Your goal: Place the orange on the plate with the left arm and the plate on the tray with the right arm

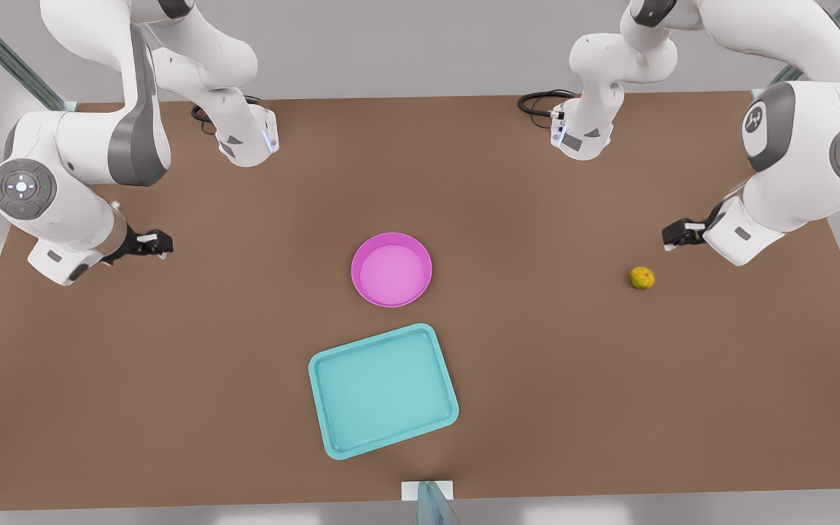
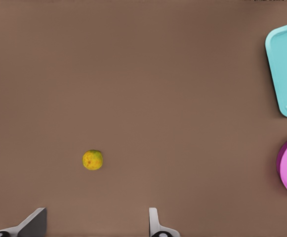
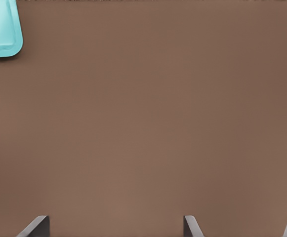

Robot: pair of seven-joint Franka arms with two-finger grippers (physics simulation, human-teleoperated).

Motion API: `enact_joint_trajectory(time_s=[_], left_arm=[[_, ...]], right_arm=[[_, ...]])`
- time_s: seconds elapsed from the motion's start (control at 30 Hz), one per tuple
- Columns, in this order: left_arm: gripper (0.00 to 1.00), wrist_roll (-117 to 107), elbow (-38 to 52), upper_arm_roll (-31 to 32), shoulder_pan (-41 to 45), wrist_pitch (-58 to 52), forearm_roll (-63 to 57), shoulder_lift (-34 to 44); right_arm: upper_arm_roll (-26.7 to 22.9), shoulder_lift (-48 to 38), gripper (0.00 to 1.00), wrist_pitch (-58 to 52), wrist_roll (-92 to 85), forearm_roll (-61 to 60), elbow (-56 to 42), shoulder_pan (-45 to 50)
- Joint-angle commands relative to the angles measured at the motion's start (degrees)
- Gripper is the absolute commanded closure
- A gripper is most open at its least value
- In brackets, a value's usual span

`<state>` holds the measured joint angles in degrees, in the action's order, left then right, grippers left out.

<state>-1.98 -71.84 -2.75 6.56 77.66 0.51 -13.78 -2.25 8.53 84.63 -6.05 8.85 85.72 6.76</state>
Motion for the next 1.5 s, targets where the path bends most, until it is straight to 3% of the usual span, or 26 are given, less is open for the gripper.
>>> enact_joint_trajectory(time_s=[0.0, 0.03, 0.07, 0.13, 0.27, 0.5, 0.93, 1.17, 1.23, 1.47], left_arm=[[0.00, -1.71, 0.03, -0.33, -0.15, -0.23, 0.72, -0.02], [0.00, -1.88, -2.06, -0.59, -0.32, -0.23, 0.54, -0.63], [0.00, -2.24, -10.49, -1.91, -0.59, 4.67, 0.28, -2.38], [0.00, 6.10, -33.80, -7.36, -2.61, 39.83, 0.63, -4.06], [0.00, 20.97, -44.17, -10.17, -2.79, 52.06, 0.63, -4.85], [0.00, 20.27, -50.24, -10.35, -2.70, 53.12, 1.25, -5.38], [0.00, 20.27, -50.51, -10.35, -2.79, 52.33, 1.25, -13.03], [0.00, 20.18, -51.39, -10.35, -2.79, 52.42, 1.25, -13.20], [0.17, 20.18, -51.30, -10.35, -2.79, 52.51, 1.25, -13.29], [0.24, 20.09, -51.21, -10.00, -2.79, 53.21, 2.13, -14.17]], right_arm=[[0.05, 0.00, 0.00, 2.12, -2.65, -0.06, -0.03, 0.01], [-0.04, 0.08, 0.00, 2.21, -2.74, -0.06, -0.03, 0.01], [-0.04, 0.08, 0.00, 2.21, -2.74, -0.06, -0.03, 0.01], [-0.04, 0.26, 0.00, 2.30, -2.74, -0.24, -0.03, 0.01], [-0.04, 0.43, 0.00, 2.38, -2.83, -0.41, -0.03, -0.08], [-0.04, 0.61, 0.00, 2.47, -2.83, -0.41, 0.06, -0.08], [-0.04, 1.05, 0.00, 2.12, -2.74, -0.41, 0.15, -0.34], [-0.13, 1.67, 0.00, 2.38, -2.83, -0.41, -0.03, -0.43], [-0.21, 1.67, 0.00, 2.38, -2.83, -0.41, -0.03, -0.43], [-0.21, 1.84, 0.00, 2.47, -2.83, -0.41, 0.06, -0.43]])
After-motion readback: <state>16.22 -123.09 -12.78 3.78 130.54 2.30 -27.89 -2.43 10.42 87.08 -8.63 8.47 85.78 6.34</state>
